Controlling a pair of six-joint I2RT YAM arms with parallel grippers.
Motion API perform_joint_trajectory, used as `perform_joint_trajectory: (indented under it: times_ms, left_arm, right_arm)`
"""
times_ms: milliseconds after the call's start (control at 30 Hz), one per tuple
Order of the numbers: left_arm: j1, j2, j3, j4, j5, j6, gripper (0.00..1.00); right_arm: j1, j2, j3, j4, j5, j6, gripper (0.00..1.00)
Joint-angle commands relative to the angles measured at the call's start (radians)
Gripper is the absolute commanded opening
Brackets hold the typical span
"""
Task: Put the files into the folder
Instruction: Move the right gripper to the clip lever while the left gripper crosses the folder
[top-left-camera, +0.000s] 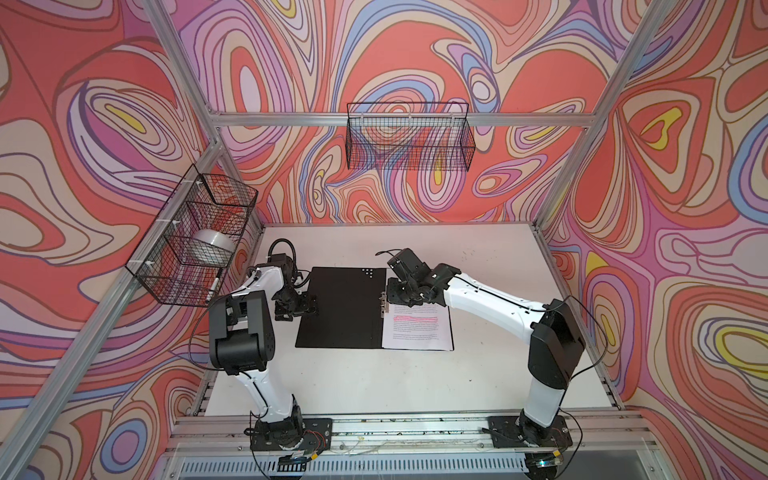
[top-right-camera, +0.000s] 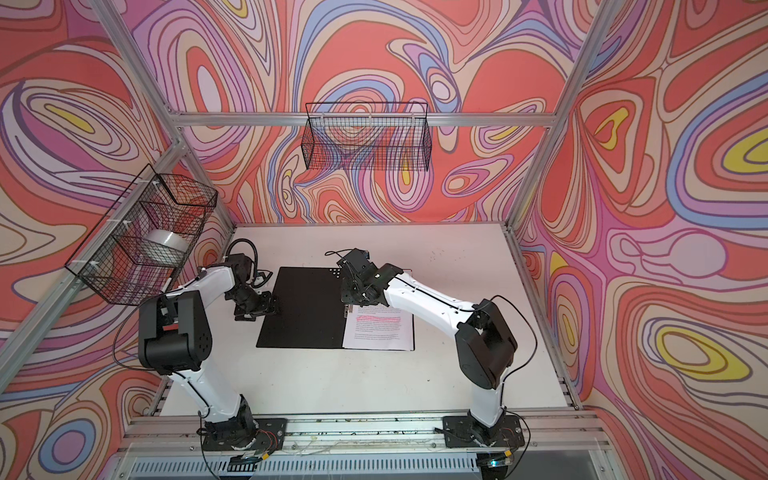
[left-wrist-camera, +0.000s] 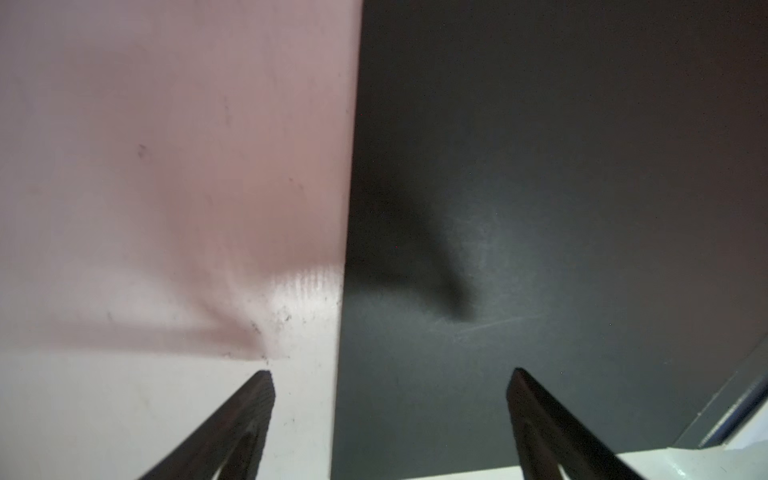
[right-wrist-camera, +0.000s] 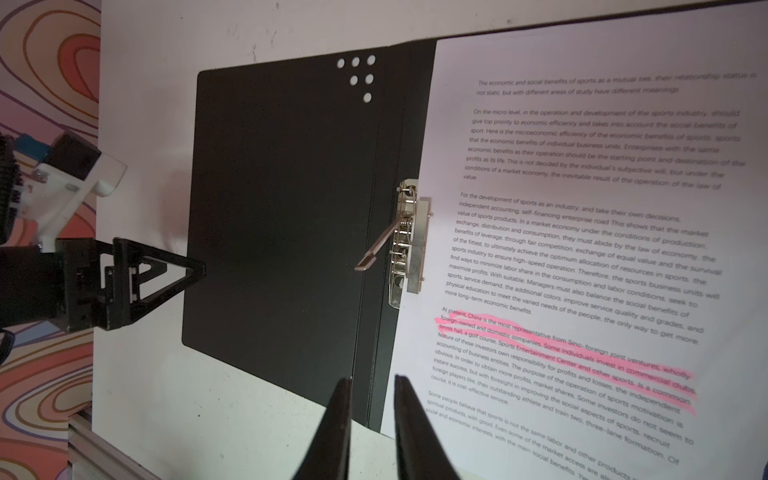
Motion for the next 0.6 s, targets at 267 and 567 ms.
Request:
perform_joint_trajectory:
  times_ms: [267, 567]
  left_arm:
    - [0.002, 0.046, 0.015, -0.119, 0.102, 0.019, 0.84]
    - [0.000, 0.058, -0.016, -0.123, 0.133, 0.027, 0.82]
  right_arm:
    - [0.006, -0.018, 0.009, -0.001, 0.003, -0.065, 0.20]
    - [0.006, -0.012, 0.008, 0.006, 0.003, -0.082, 0.20]
